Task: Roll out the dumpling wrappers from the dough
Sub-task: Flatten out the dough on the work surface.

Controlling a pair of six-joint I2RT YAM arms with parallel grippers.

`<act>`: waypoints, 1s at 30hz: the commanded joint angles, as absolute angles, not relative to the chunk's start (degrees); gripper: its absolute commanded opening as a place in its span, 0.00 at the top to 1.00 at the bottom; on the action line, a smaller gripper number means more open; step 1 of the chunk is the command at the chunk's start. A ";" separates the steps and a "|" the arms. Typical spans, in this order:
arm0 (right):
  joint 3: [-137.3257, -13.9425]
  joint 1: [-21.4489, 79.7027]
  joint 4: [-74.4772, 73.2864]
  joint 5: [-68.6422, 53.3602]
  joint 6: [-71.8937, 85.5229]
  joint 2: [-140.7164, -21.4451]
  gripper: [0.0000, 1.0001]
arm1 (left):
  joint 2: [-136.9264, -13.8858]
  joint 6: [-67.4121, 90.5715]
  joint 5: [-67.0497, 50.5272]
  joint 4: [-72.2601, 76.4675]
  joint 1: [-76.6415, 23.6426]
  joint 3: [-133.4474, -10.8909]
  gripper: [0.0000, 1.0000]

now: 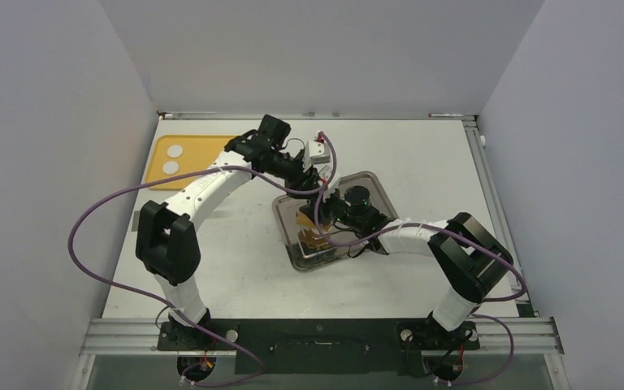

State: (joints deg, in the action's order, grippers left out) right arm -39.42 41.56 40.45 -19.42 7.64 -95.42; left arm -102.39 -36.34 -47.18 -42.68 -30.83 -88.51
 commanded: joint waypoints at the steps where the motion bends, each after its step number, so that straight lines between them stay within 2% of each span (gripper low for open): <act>1: -47.82 38.09 38.36 -15.69 3.25 -95.40 0.92 | -102.43 -36.55 -45.83 -47.72 -32.04 -96.52 1.00; 5: -47.84 36.54 41.20 -16.21 2.03 -100.16 0.92 | -105.73 -35.58 -44.91 -43.68 -31.78 -97.26 1.00; 10: -41.58 36.66 43.66 -15.64 2.08 -103.38 0.92 | -108.31 -36.60 -44.48 -41.48 -31.77 -93.35 1.00; 19: -29.07 39.59 48.73 -14.32 9.56 -105.31 0.92 | -107.49 -38.13 -44.19 -42.76 -32.17 -82.19 1.00; 30: -24.27 44.76 53.25 -12.42 16.79 -109.45 0.92 | -105.14 -36.92 -44.07 -41.39 -32.08 -73.37 1.00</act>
State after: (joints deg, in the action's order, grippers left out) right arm -29.91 42.52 67.92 -10.24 7.35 -104.14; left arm -101.75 -37.08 -48.51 -29.04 -32.03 -80.01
